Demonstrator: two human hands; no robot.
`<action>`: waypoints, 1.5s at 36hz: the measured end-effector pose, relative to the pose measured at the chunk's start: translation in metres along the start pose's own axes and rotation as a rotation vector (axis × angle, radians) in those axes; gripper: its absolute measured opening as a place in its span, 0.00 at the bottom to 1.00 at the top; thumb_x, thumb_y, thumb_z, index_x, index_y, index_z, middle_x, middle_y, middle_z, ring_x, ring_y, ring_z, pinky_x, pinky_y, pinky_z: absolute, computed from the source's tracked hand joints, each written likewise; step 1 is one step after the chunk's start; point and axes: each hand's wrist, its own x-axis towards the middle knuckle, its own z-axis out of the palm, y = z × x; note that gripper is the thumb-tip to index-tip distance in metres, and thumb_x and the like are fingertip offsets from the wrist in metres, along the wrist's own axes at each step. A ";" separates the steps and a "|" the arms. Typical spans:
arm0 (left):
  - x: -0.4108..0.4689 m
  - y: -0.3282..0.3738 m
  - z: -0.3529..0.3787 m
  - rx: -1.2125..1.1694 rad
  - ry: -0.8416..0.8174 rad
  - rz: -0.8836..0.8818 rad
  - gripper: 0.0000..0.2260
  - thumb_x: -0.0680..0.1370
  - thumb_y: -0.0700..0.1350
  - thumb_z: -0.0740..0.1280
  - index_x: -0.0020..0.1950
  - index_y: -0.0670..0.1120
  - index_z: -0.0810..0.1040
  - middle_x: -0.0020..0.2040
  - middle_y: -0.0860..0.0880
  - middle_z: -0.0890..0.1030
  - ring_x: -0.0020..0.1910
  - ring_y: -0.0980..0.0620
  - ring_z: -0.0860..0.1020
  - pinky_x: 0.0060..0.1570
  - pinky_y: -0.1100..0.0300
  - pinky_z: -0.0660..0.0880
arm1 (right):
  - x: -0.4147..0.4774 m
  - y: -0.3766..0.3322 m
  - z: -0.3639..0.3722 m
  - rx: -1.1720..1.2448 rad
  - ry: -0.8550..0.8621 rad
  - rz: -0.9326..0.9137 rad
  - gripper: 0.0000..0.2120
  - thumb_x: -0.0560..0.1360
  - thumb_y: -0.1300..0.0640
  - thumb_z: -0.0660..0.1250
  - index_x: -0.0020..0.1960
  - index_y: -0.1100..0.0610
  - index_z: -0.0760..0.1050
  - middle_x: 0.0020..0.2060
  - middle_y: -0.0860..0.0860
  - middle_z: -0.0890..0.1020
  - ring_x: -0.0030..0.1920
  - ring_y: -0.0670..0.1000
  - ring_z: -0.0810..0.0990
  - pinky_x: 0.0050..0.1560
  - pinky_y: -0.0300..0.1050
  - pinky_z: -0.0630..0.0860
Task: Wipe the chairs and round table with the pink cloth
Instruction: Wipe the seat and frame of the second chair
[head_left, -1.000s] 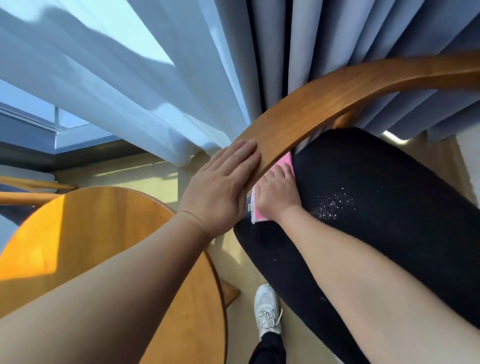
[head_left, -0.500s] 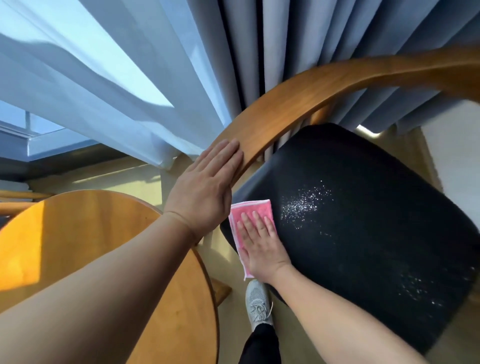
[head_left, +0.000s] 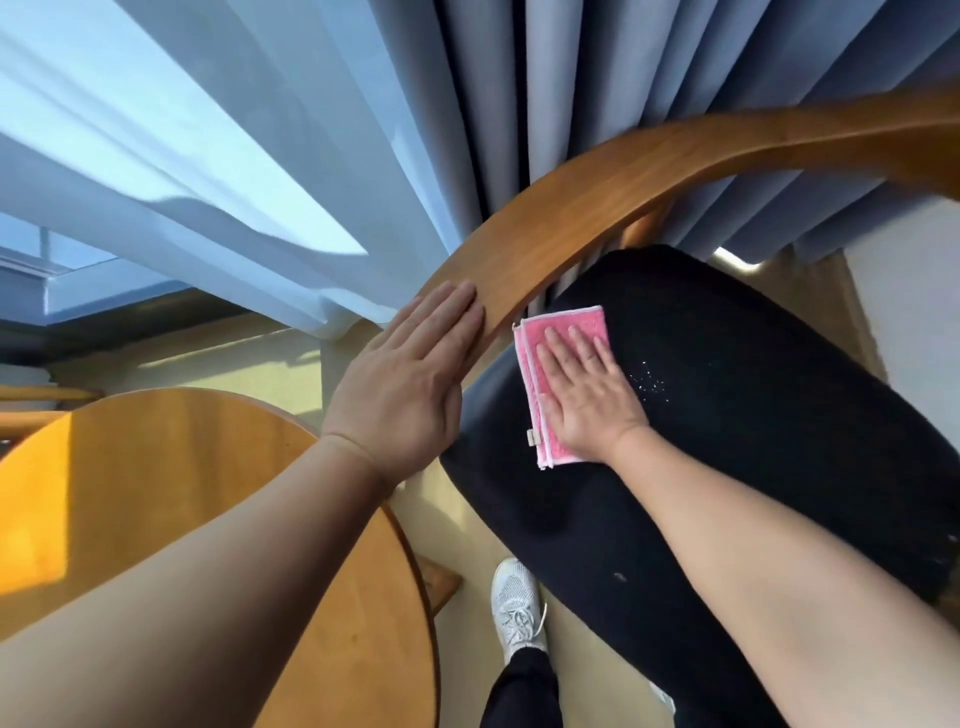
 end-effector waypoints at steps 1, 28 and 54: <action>0.000 0.000 0.000 0.001 0.003 0.004 0.23 0.76 0.42 0.59 0.72 0.42 0.67 0.72 0.44 0.67 0.72 0.46 0.62 0.71 0.50 0.58 | 0.000 0.001 -0.001 0.001 -0.005 -0.001 0.30 0.80 0.43 0.41 0.76 0.55 0.38 0.76 0.52 0.39 0.78 0.57 0.40 0.75 0.54 0.32; 0.011 -0.002 -0.002 0.028 -0.082 0.153 0.25 0.76 0.46 0.51 0.74 0.43 0.63 0.74 0.43 0.64 0.74 0.44 0.60 0.71 0.44 0.60 | -0.040 -0.074 0.014 0.233 0.036 0.329 0.33 0.79 0.44 0.44 0.79 0.61 0.47 0.78 0.59 0.50 0.78 0.62 0.46 0.76 0.59 0.40; 0.078 0.004 0.002 0.066 -0.093 0.363 0.29 0.74 0.46 0.52 0.75 0.41 0.61 0.75 0.42 0.61 0.75 0.45 0.57 0.73 0.47 0.56 | 0.005 0.071 -0.011 0.127 0.025 0.524 0.32 0.81 0.42 0.40 0.79 0.59 0.41 0.79 0.56 0.45 0.78 0.60 0.42 0.77 0.57 0.40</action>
